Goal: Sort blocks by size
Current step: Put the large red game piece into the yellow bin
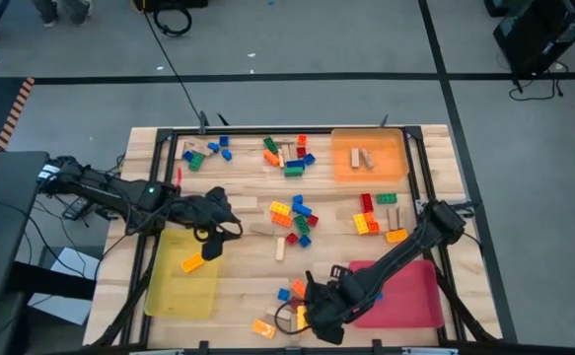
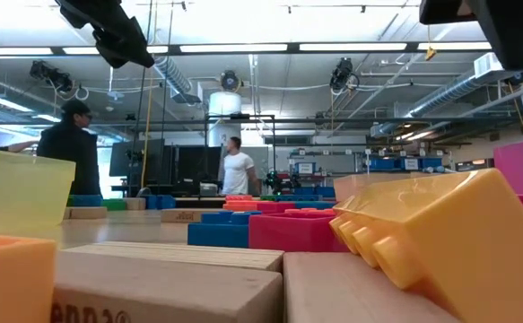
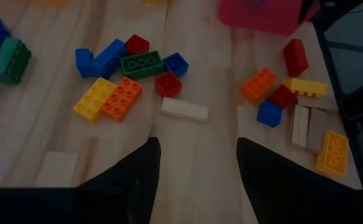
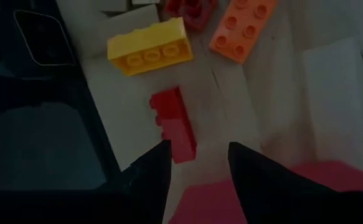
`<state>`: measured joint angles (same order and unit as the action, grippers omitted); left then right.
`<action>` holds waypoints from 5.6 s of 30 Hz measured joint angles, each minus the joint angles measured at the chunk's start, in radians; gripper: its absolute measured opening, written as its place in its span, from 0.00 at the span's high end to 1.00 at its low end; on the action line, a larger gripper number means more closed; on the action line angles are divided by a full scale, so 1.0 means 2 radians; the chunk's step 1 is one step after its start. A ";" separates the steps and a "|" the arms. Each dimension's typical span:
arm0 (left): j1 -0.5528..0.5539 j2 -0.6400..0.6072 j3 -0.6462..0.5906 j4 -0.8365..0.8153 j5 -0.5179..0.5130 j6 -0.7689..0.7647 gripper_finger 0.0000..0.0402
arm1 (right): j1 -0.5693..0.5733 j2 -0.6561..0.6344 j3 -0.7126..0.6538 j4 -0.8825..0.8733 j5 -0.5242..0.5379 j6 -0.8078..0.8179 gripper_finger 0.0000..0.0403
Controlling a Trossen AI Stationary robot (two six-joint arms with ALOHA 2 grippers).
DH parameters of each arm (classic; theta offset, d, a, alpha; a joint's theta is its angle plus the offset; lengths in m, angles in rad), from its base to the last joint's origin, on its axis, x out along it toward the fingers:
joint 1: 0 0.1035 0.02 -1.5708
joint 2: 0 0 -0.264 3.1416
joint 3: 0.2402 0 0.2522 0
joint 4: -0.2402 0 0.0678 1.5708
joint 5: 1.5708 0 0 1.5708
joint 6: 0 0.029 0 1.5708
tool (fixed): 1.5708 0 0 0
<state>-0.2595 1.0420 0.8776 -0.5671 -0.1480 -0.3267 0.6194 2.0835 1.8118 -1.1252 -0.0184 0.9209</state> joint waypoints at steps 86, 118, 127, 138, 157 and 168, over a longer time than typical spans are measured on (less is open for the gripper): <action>0.151 0.039 0.001 0.344 -0.011 0.056 0.49 | -0.369 -0.329 -0.347 0.615 -0.046 -0.405 0.74; 0.156 0.113 0.000 0.458 0.004 0.057 0.64 | -0.384 -0.292 -0.348 0.641 -0.129 -0.444 0.74; 0.155 0.113 0.000 0.476 0.018 0.074 0.75 | -0.389 -0.294 -0.347 0.636 -0.145 -0.422 0.74; 0.162 0.104 0.000 0.468 -0.019 0.064 0.76 | -0.392 -0.293 -0.347 0.610 -0.120 -0.420 0.41; 0.089 -0.048 0.001 -0.102 -0.032 -0.218 0.76 | -0.422 -0.293 -0.348 0.456 -0.119 -0.298 0.29; -0.075 -0.036 0.000 -0.309 0.031 -0.366 0.76 | -0.409 -0.293 -0.348 0.459 -0.118 -0.225 0.32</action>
<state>-0.4086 0.9699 0.8783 -1.1846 -0.0859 -1.0581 -0.1991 1.4982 1.1164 -0.2082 -0.2550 0.4704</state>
